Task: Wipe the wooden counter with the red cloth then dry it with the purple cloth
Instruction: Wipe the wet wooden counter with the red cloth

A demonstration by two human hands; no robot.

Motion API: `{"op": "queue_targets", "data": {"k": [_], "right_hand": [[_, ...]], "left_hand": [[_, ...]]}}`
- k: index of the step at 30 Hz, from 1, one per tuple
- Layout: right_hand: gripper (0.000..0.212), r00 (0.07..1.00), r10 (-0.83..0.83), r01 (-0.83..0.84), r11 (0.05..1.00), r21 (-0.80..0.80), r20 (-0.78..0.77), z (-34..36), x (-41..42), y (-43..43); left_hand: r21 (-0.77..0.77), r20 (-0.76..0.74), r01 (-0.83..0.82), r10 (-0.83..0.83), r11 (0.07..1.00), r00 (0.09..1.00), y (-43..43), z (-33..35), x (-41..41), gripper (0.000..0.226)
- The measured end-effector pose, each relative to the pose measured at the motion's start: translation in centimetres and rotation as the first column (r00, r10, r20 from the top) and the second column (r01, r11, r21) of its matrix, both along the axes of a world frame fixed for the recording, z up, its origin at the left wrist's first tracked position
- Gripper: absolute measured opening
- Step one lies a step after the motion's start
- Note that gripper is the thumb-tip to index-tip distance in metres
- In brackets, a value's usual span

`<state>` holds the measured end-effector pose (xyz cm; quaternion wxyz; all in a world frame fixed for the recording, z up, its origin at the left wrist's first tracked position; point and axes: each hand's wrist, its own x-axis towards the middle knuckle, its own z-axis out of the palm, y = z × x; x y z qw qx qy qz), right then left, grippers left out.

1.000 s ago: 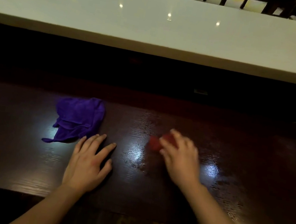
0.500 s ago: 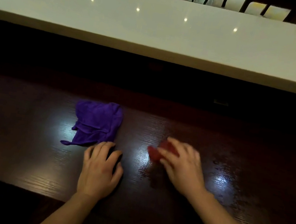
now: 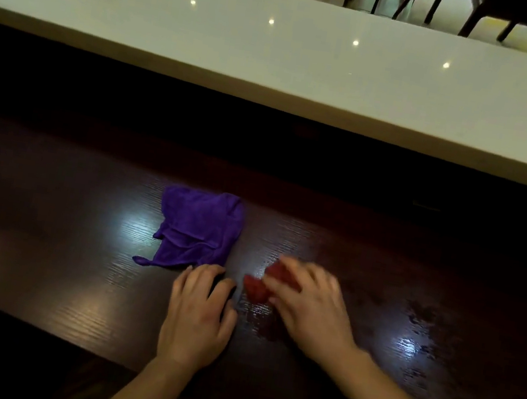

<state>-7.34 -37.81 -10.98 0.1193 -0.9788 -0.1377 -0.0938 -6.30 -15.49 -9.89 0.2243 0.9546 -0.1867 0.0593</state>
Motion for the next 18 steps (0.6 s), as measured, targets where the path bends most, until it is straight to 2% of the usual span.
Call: {"op": "queue_targets", "data": {"k": [2, 3, 6, 8, 10, 12, 13, 14, 17, 18], "right_hand": [[0.034, 0.97, -0.242, 0.242, 0.969, 0.051, -0.011, 0.8, 4.8, -0.1], [0.032, 0.95, -0.312, 0.313, 0.947, 0.068, -0.03, 1.0, 6.7, 0.2], [0.031, 0.938, -0.342, 0.345, 0.936, 0.072, -0.052, 1.2, 8.6, 1.7], [0.034, 0.966, -0.256, 0.258, 0.965, 0.056, -0.043, 0.8, 6.1, 2.4], [0.038, 0.999, -0.052, 0.053, 0.998, 0.041, -0.014, 0.1, 1.6, 2.3], [0.037, 0.99, 0.143, -0.142, 0.99, -0.008, 0.011, -0.4, -2.4, 1.0], [0.036, 0.985, 0.168, -0.167, 0.985, -0.034, 0.027, -0.3, -2.9, 0.0], [0.035, 0.99, 0.135, -0.133, 0.99, -0.055, 0.04, 0.0, -2.4, -0.9], [0.031, 0.983, -0.173, 0.174, 0.985, -0.016, 0.06, 1.6, 2.5, -2.0], [0.029, 0.971, -0.231, 0.231, 0.973, 0.012, 0.056, 2.1, 4.1, -1.8]], "left_hand": [[0.01, 0.008, 0.0, 0.0, 1.0, 1.0, 0.0, -0.1, -0.1, 0.028], [0.012, 0.009, -0.002, 0.002, 1.0, 1.0, 0.0, -0.2, -0.1, 0.027], [-0.001, 0.018, -0.018, 0.018, 1.0, 1.0, 0.1, -0.2, 0.0, 0.026], [-0.023, 0.018, -0.026, 0.027, 0.999, 0.999, 0.2, -0.2, -0.1, 0.026], [-0.042, 0.023, -0.035, 0.036, 0.999, 0.999, 0.2, -0.1, 0.0, 0.026], [-0.055, 0.035, -0.038, 0.04, 0.998, 0.999, 0.2, -0.2, 0.1, 0.024], [-0.062, 0.039, -0.04, 0.042, 0.997, 0.998, 0.2, -0.2, 0.1, 0.023], [-0.065, 0.047, -0.042, 0.045, 0.997, 0.998, 0.3, -0.2, 0.1, 0.021], [-0.07, 0.082, -0.049, 0.054, 0.996, 0.995, 0.2, -0.3, 0.0, 0.018], [-0.076, 0.089, -0.054, 0.061, 0.996, 0.994, 0.2, -0.3, 0.0, 0.018]]}}
